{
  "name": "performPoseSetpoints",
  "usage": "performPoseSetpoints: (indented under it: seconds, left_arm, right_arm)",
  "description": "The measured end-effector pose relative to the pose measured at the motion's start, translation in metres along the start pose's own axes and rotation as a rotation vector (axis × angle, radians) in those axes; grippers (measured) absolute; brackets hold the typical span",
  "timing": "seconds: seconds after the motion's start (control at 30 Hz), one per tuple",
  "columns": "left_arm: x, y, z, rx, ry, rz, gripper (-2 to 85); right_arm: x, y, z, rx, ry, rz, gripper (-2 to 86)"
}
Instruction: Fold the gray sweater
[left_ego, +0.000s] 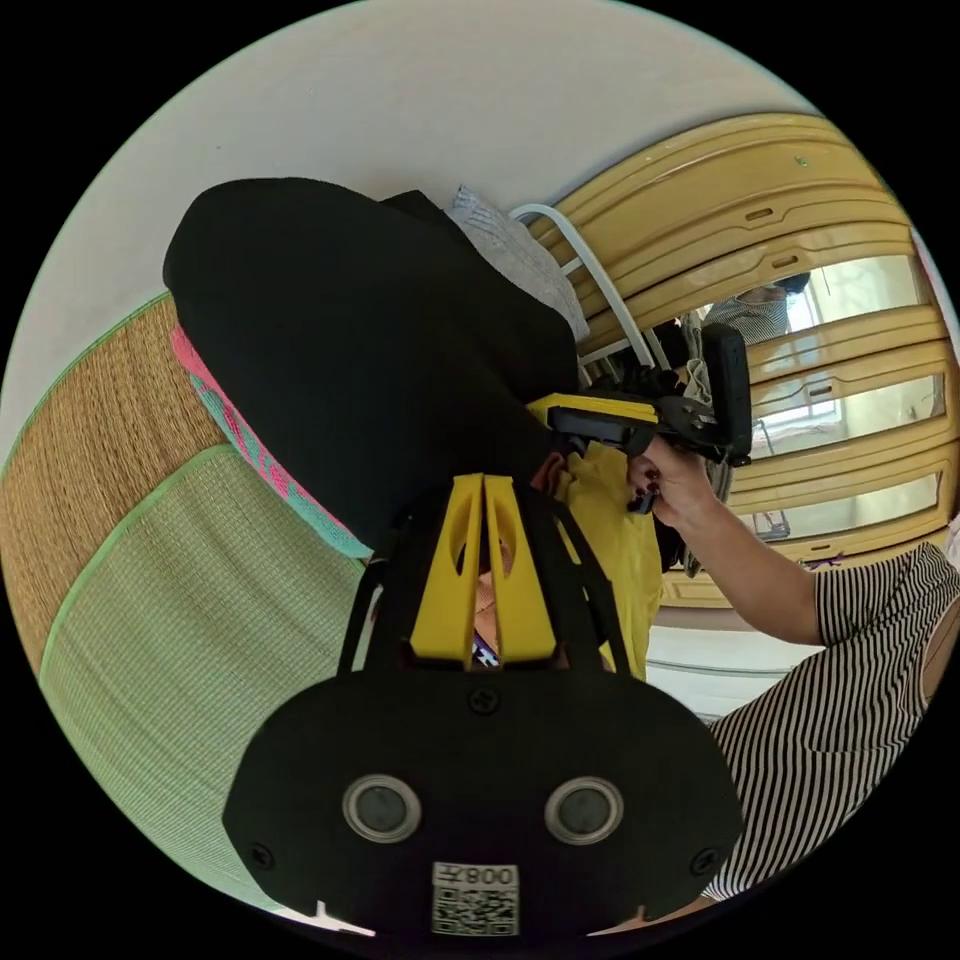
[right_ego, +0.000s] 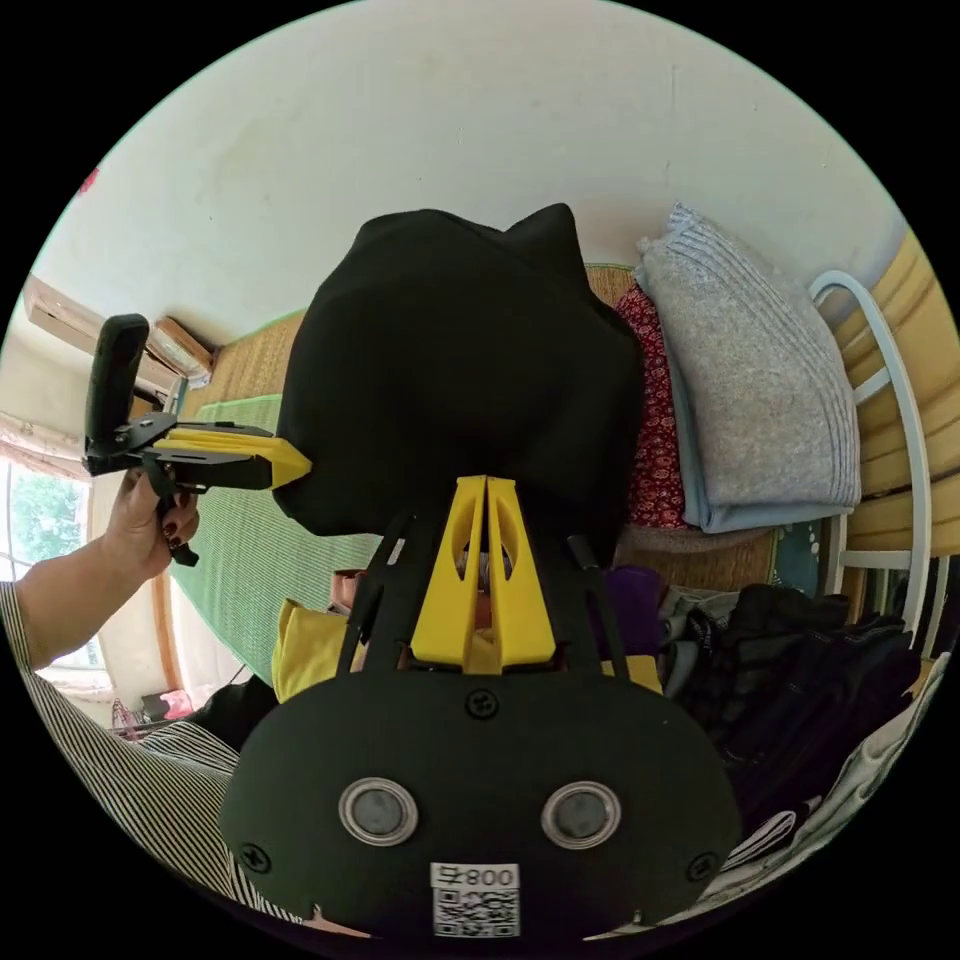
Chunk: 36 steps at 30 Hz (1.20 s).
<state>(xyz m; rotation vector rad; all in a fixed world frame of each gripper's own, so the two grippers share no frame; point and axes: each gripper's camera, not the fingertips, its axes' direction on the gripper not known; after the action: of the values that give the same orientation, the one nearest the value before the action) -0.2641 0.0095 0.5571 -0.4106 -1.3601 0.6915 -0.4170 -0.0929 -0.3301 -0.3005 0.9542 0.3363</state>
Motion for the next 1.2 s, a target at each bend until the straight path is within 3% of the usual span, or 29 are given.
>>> performPoseSetpoints:
  seconds: [0.13,0.27,0.6,0.87,1.03,1.2]
  left_arm:
    - [0.01,0.006,-0.011,0.027,-0.001,0.011,0.1]
    - [0.017,0.019,-0.024,0.08,0.048,-0.002,0.2]
    - [0.018,0.096,-0.064,0.111,0.131,-0.132,0.2]
    - [-0.008,0.159,-0.076,0.103,0.234,-0.289,0.2]
    - [-0.011,0.191,-0.092,0.092,0.266,-0.276,0.2]
    - [-0.013,0.217,-0.118,0.119,0.307,-0.24,0.2]
  right_arm:
    - [0.015,0.002,-0.055,0.168,0.012,0.057,0.7]
    - [0.042,-0.019,-0.093,0.301,0.169,0.133,3.4]
    - [0.098,-0.099,-0.086,0.103,0.279,0.197,10.7]
    - [0.098,-0.094,-0.082,0.01,0.406,0.136,8.6]
    - [0.115,-0.067,-0.12,0.052,0.171,0.28,2.3]
    - [0.124,-0.013,-0.195,0.299,-0.121,0.388,1.0]
